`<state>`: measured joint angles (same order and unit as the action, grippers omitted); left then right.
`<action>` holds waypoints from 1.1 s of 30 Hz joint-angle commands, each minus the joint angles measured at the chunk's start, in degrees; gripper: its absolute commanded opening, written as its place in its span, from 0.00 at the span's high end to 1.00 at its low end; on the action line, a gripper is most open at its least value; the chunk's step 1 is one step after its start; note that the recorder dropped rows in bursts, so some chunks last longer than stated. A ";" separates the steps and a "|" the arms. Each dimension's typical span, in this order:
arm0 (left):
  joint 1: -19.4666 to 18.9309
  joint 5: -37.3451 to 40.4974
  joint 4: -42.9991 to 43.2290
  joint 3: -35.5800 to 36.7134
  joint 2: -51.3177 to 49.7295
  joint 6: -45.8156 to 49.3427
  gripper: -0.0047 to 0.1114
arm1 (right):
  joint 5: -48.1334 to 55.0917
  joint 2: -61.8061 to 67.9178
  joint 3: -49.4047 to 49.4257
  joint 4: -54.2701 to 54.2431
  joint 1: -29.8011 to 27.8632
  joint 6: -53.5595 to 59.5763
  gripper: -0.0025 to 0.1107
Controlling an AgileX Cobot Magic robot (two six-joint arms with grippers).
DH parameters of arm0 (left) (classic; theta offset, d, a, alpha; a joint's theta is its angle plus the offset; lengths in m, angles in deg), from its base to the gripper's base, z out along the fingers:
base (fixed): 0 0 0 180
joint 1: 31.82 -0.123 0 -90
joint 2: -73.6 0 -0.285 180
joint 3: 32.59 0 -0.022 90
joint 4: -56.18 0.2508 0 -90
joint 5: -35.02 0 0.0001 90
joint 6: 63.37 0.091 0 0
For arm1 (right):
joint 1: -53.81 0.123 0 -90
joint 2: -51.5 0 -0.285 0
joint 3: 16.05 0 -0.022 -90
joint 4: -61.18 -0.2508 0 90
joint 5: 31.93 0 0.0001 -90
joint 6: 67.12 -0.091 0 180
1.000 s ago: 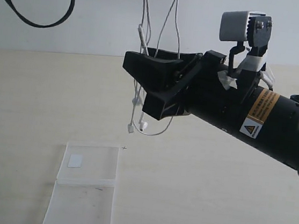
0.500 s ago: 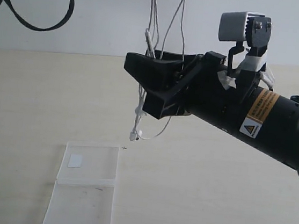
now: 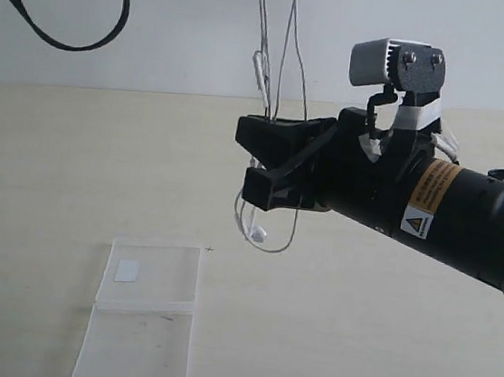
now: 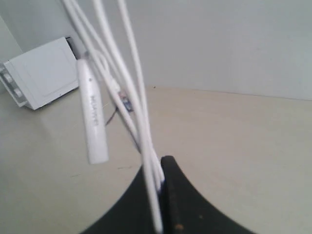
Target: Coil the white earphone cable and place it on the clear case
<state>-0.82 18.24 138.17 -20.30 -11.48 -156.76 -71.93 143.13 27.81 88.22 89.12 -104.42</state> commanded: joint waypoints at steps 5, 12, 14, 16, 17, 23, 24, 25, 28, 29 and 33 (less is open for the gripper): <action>0.38 1.32 1.47 -0.35 0.24 -0.08 0.96 | 2.00 -3.31 -0.43 2.01 0.04 -0.32 0.98; 0.25 5.07 3.46 4.49 0.24 -1.13 0.96 | 12.86 -10.68 -0.43 2.12 0.04 -0.21 0.98; 0.25 5.07 3.46 6.62 0.24 -1.24 0.96 | 16.37 -13.82 -0.43 2.91 0.04 -0.21 0.98; 0.25 5.40 3.46 8.46 0.24 -1.24 0.96 | 19.97 -17.40 -0.43 3.04 0.04 -0.21 0.98; 0.25 5.98 3.35 9.61 0.24 -1.44 0.96 | 22.31 -19.34 -0.43 3.04 0.04 -0.21 0.98; 0.25 5.42 3.11 13.82 0.24 -1.61 0.96 | 36.17 -30.62 -0.43 3.04 0.04 5.05 0.98; 0.25 5.30 2.80 14.42 0.24 -1.62 0.96 | 37.86 -32.15 -0.43 3.04 0.04 5.47 0.98; 0.25 5.19 2.53 15.01 0.24 -1.62 0.96 | 39.11 -34.42 -0.43 3.04 0.04 5.93 0.98; 0.25 3.67 1.59 16.29 0.24 -1.62 0.96 | 40.00 -39.36 -0.43 3.49 0.04 6.20 0.98; 0.25 2.44 1.59 16.73 0.24 -1.62 0.96 | 40.00 -40.40 -0.43 3.79 0.04 6.30 0.98; 0.25 -1.85 1.59 17.31 -0.51 -1.62 0.96 | 41.47 -43.32 -2.46 3.92 0.04 6.45 0.98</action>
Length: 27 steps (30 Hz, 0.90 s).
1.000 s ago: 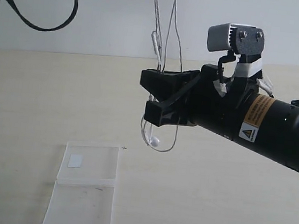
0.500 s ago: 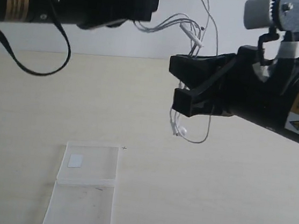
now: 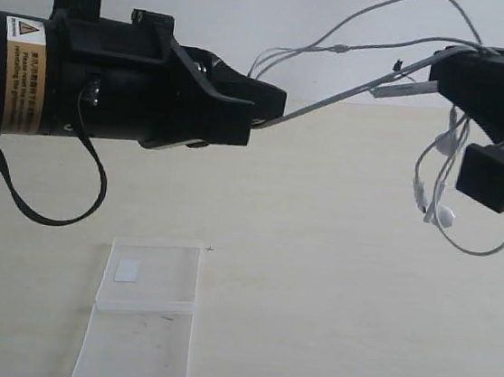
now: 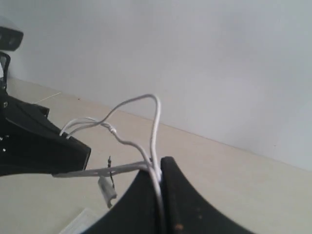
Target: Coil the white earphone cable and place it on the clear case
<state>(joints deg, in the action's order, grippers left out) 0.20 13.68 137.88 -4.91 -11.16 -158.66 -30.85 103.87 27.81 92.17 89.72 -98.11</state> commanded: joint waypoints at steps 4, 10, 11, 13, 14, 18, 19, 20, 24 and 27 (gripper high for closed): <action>-0.77 1.47 2.11 2.02 -1.04 0.29 0.96 | 3.99 -4.64 -5.01 -0.26 -0.57 -0.01 0.98; -0.77 0.88 2.10 1.87 -1.04 2.73 0.89 | 9.66 -4.38 -5.73 -2.21 -0.57 0.16 0.98; -0.77 -1.86 2.10 1.14 -1.04 3.26 0.79 | 12.06 -3.56 -5.73 -3.42 -0.57 1.13 0.98; -0.77 -4.18 2.10 -0.74 -1.04 3.44 0.62 | 13.89 -1.08 -5.73 -8.89 -0.57 6.44 0.98; -0.77 -4.47 2.10 -1.22 -1.04 3.44 0.58 | 13.89 -0.11 -5.73 -11.73 -0.57 9.34 0.98; -0.77 -6.17 1.57 -3.19 -1.04 3.44 0.44 | 13.79 5.57 -5.73 -24.10 -0.57 22.99 0.98; -0.77 -7.39 1.57 -4.12 -1.04 3.44 0.45 | 13.36 8.28 -5.73 -26.48 -0.57 25.09 0.98; -0.77 -7.84 1.57 -4.35 -1.04 3.44 0.45 | 12.81 9.57 -5.73 -26.48 -0.57 25.10 0.98; -0.77 -8.19 3.00 -4.58 -0.92 2.95 0.46 | 7.83 15.64 -5.73 -24.58 -0.57 25.10 0.98; -0.89 1.60 13.93 -4.58 0.04 -1.85 0.75 | 11.68 19.35 -7.41 -27.96 -0.57 25.10 0.98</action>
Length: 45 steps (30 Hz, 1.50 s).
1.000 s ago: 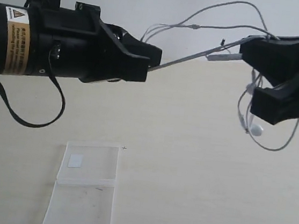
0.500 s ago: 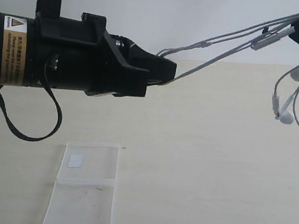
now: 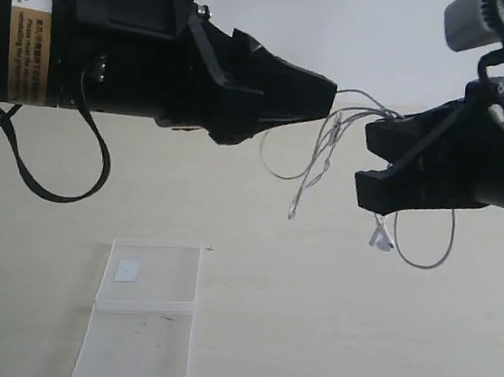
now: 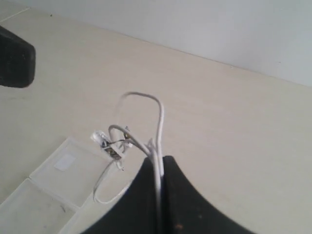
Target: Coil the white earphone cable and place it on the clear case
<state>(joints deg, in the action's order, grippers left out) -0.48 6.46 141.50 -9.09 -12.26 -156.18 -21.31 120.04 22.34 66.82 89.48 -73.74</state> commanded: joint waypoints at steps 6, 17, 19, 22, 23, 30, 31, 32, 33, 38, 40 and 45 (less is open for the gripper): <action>-8.40 11.08 14.64 1.58 6.28 -9.74 0.96 | 15.98 7.70 -9.77 -24.59 -0.33 18.32 0.98; -25.88 15.96 14.64 14.20 16.54 -14.13 0.96 | 30.40 22.90 -21.65 -37.55 6.67 20.10 0.98; -26.77 19.19 14.64 16.94 17.50 -16.13 0.96 | 33.83 26.42 -26.26 -33.50 8.13 13.38 0.98; -26.77 21.14 14.64 19.98 18.29 -17.88 0.96 | 40.82 32.59 -34.96 -25.33 10.19 3.16 0.98; -26.77 21.14 14.64 20.67 18.43 -18.75 0.96 | 43.85 34.81 -38.42 -23.12 10.81 0.45 0.98; -26.77 25.24 14.64 27.28 18.91 -19.89 0.96 | 59.34 49.83 -59.67 -19.85 12.70 -6.10 0.98; -26.77 26.87 14.64 28.09 19.06 -20.02 0.96 | 59.34 51.55 -61.27 -19.68 12.70 -6.54 0.98; -26.77 28.04 14.64 28.58 19.30 -20.02 0.96 | 59.34 53.06 -62.91 -19.52 12.99 -6.68 0.98; -26.77 29.44 14.64 29.11 19.44 -20.02 0.96 | 59.34 54.23 -64.07 -19.52 12.99 -6.93 0.98; -26.77 30.99 14.64 29.38 19.95 -20.02 0.96 | 59.34 56.72 -64.89 -19.79 13.83 -8.62 0.98; -26.77 31.30 14.64 29.38 20.08 -20.02 0.96 | 59.34 56.60 -64.89 -19.92 14.65 -9.05 0.98; -26.77 31.41 14.64 29.38 20.08 -20.02 0.96 | 59.34 56.60 -63.35 -16.40 18.72 -10.39 0.98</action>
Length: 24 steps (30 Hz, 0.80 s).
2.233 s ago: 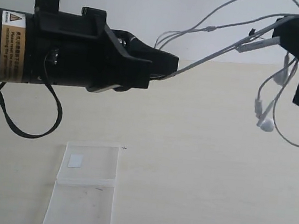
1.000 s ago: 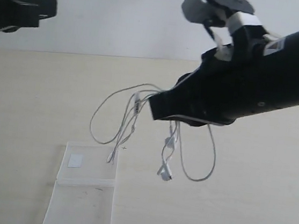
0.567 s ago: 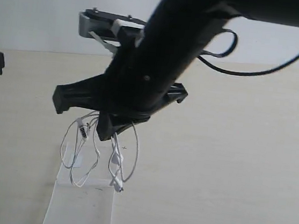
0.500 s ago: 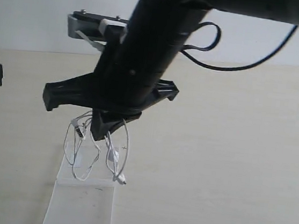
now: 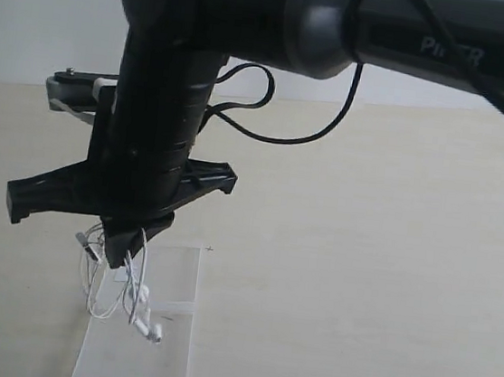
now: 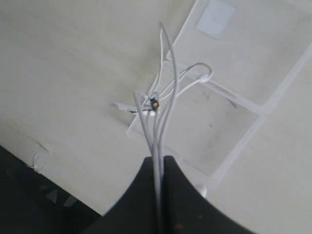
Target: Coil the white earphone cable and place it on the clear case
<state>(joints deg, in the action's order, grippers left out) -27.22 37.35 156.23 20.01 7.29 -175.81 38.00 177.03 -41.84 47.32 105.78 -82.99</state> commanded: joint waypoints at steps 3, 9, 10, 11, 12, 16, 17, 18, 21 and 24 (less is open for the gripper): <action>-0.04 0.52 -0.10 0.28 0.53 -0.39 0.96 | 0.03 -0.62 2.55 4.75 2.71 -2.18 0.98; -0.04 -0.09 -0.10 0.28 0.53 -0.39 0.96 | 0.03 -3.73 5.65 6.23 2.71 -2.18 0.98; -0.04 -0.46 -0.10 0.28 0.53 -0.39 0.96 | 0.03 -3.73 5.65 6.50 2.71 -2.29 0.98; -0.04 -0.90 -0.10 0.28 0.53 -0.39 0.96 | 0.03 -3.61 5.65 6.93 2.71 -2.29 0.98; -0.04 -1.46 -0.10 0.28 0.53 -0.39 0.96 | 0.03 -3.28 5.65 6.93 2.71 -2.29 0.98; -0.04 -2.68 -0.10 0.28 0.53 -0.39 0.96 | 0.03 -0.72 5.65 7.03 2.60 -2.29 0.98; -0.04 -2.85 -0.10 0.28 0.53 -0.39 0.96 | 0.03 0.02 5.38 7.27 2.51 -2.29 0.98; -0.04 -3.27 -0.10 0.28 0.53 -0.39 0.96 | 0.03 0.41 5.27 7.30 2.35 -2.17 0.98; -0.04 -4.28 -0.10 0.28 0.53 -0.39 0.96 | 0.03 2.68 4.21 7.30 1.11 -2.17 0.98; -0.04 -4.57 -0.10 0.28 0.53 -0.39 0.96 | 0.03 4.70 3.35 6.81 -0.35 -2.17 0.98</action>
<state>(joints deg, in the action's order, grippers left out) -27.22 33.24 156.23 20.01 7.29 -175.81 38.32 180.43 -37.38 53.90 106.94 -85.09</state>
